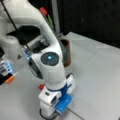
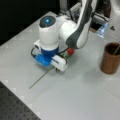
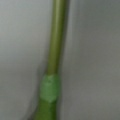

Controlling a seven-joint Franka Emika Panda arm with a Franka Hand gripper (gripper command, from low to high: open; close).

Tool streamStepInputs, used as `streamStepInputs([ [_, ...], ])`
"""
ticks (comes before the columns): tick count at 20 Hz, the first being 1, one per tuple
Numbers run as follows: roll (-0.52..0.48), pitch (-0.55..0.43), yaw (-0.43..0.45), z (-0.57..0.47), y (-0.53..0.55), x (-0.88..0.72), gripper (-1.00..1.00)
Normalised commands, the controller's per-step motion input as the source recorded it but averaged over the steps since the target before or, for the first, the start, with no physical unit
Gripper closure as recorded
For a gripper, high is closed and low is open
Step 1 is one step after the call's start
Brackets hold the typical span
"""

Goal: Flower insertion into a vase

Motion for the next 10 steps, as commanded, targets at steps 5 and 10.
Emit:
streamStepInputs([
  [5, -0.092, 0.017, 0.063, -0.03, 0.06, 0.14, 1.00],
  [10, -0.098, 0.016, 0.073, -0.02, 0.04, 0.10, 1.00],
])
